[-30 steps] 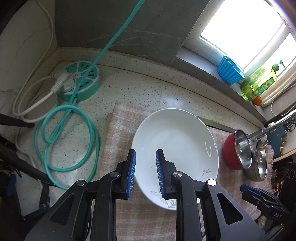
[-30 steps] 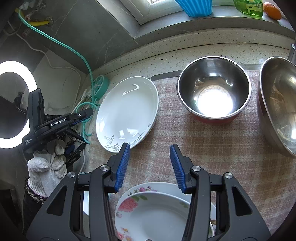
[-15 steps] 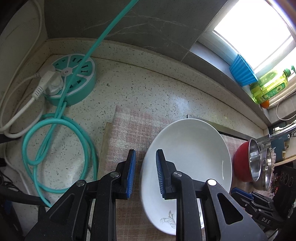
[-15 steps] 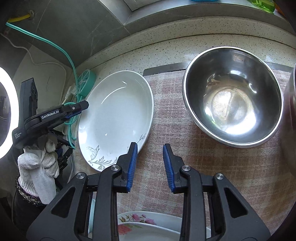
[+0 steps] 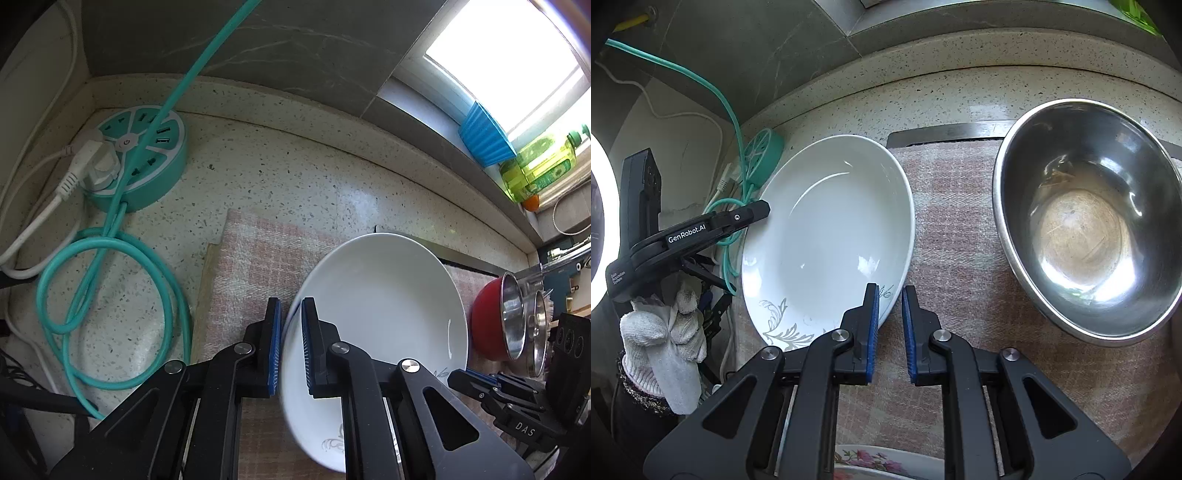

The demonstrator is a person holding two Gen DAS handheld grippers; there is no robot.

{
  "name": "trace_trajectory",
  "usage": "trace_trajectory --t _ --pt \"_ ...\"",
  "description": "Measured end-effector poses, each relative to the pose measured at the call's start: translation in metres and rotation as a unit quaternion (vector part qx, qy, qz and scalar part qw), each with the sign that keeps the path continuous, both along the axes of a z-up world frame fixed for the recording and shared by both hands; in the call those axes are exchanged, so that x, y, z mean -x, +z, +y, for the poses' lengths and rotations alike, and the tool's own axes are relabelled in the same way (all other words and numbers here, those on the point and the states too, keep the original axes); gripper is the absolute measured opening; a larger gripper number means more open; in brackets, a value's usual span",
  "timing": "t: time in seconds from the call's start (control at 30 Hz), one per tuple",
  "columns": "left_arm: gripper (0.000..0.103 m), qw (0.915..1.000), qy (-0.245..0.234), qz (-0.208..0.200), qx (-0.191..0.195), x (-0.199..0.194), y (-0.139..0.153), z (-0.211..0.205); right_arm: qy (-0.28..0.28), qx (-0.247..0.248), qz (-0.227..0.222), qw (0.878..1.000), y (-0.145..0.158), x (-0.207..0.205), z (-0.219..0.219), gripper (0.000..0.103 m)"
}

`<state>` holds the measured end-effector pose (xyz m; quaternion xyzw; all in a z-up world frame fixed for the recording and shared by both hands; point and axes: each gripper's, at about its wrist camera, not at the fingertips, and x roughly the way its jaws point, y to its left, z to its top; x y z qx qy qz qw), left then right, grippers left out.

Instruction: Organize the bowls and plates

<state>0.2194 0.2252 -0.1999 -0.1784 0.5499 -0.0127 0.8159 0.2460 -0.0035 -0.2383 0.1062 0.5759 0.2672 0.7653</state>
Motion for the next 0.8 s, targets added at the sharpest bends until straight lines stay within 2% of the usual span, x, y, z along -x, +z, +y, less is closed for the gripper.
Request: trace_trajectory --t 0.37,0.8 --pt "0.009 1.0000 -0.001 -0.007 0.001 0.007 0.005 -0.008 0.004 0.013 -0.008 1.000 0.005 0.009 -0.006 0.012" --pt "0.009 0.9992 -0.002 -0.039 0.010 0.048 0.037 -0.028 0.019 -0.004 -0.024 1.000 0.031 0.041 -0.037 0.012"
